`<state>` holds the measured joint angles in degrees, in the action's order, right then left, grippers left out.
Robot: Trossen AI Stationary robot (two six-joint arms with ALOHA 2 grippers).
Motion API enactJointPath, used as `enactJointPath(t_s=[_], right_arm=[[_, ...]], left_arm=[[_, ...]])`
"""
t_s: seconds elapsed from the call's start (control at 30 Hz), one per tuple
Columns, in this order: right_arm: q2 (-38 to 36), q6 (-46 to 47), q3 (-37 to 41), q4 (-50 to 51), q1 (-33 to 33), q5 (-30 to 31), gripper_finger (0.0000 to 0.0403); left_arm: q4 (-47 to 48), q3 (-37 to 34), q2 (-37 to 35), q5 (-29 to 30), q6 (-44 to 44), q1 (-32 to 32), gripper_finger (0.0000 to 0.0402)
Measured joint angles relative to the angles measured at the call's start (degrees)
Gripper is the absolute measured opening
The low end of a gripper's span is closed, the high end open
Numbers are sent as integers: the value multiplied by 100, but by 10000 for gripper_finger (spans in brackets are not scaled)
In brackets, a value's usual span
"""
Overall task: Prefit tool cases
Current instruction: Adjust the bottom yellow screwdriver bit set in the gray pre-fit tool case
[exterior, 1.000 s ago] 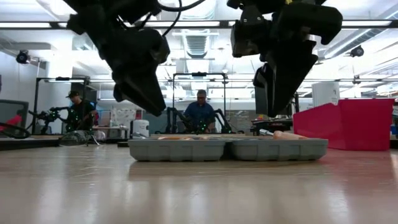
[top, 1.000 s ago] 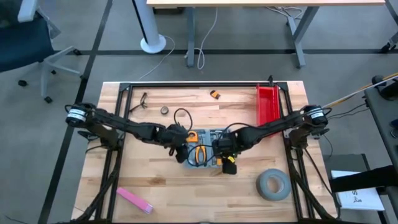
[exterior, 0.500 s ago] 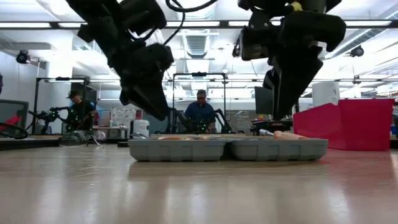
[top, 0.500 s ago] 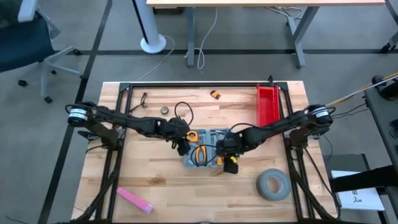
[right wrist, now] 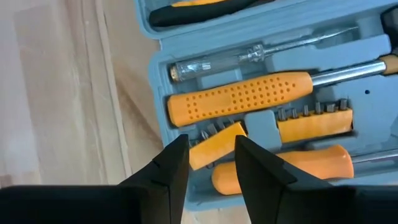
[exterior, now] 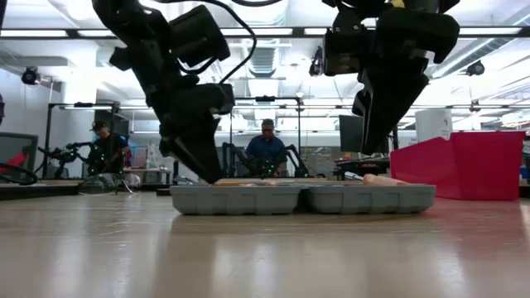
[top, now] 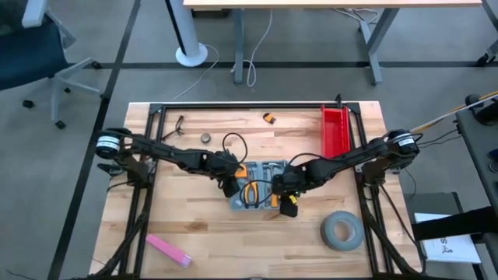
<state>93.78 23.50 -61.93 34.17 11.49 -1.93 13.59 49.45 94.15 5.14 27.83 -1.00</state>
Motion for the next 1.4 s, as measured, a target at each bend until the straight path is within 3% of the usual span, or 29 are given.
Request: enactJointPath(t_s=[0.3, 0.7, 1.17, 1.4], right_arm=[[0, 1, 97, 3, -9, 54, 121], [0, 218, 289, 2, -19, -134, 105], [11, 393, 290, -29, 363, -197, 144], [463, 501, 122, -32, 352, -100, 158]], left_arm=[[310, 0, -20, -304, 724, -344, 163], [293, 9, -48, -456, 1781, -1093, 150], [292, 142, -46, -454, 1878, -1158, 158], [288, 142, -46, -437, 1872, -1160, 153]])
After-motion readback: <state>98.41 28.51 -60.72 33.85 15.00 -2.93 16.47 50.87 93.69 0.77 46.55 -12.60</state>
